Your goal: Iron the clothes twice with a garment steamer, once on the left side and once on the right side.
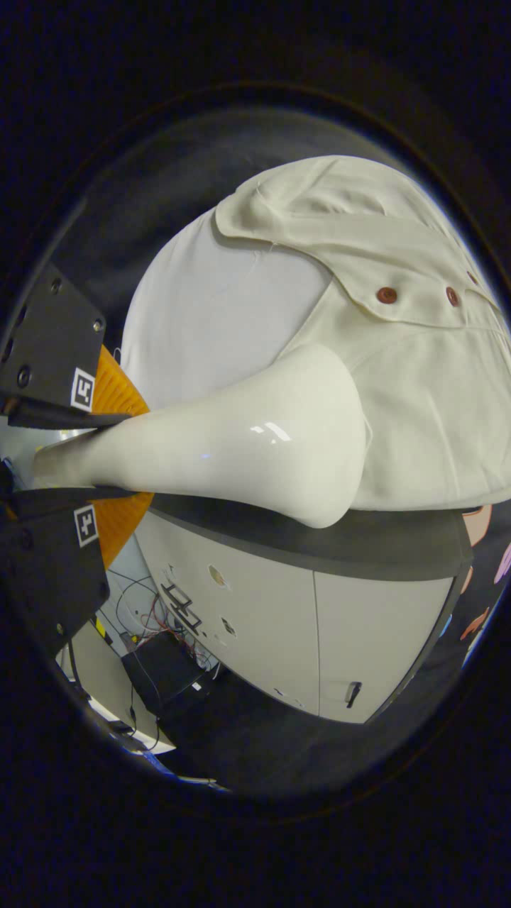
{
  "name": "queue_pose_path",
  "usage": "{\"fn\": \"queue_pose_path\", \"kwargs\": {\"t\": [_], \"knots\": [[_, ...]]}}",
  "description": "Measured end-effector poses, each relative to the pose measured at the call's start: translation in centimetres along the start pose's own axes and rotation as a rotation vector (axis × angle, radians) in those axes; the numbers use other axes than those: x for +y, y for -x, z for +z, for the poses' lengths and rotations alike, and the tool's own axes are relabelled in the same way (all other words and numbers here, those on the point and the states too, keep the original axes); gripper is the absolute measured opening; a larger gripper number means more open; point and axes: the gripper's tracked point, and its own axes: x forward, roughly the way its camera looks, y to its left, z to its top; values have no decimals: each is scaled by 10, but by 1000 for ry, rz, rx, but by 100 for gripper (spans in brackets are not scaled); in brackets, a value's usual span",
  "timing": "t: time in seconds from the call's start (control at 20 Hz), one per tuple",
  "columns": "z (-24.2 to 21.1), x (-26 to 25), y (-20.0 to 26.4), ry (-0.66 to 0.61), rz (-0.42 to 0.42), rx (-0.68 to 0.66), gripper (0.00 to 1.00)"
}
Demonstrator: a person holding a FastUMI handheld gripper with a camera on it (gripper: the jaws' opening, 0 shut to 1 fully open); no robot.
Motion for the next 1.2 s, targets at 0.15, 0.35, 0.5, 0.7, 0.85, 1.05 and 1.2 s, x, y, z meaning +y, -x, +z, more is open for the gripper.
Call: {"fn": "queue_pose_path", "kwargs": {"t": [0.15, 0.35, 0.5, 0.7, 0.85, 1.05, 1.2], "knots": [[-9, -2, 1, 9, -4, 11, 34], [-15, 0, 11, 27, 2, 13, 34], [-17, 1, 24, 29, 7, 11, 34], [-14, -1, 48, 26, 12, -23, 34], [-10, 1, 74, 39, 23, -50, 34], [-1, 4, 118, 60, 35, -97, 34], [14, 10, 150, 69, 58, -163, 33]]}}
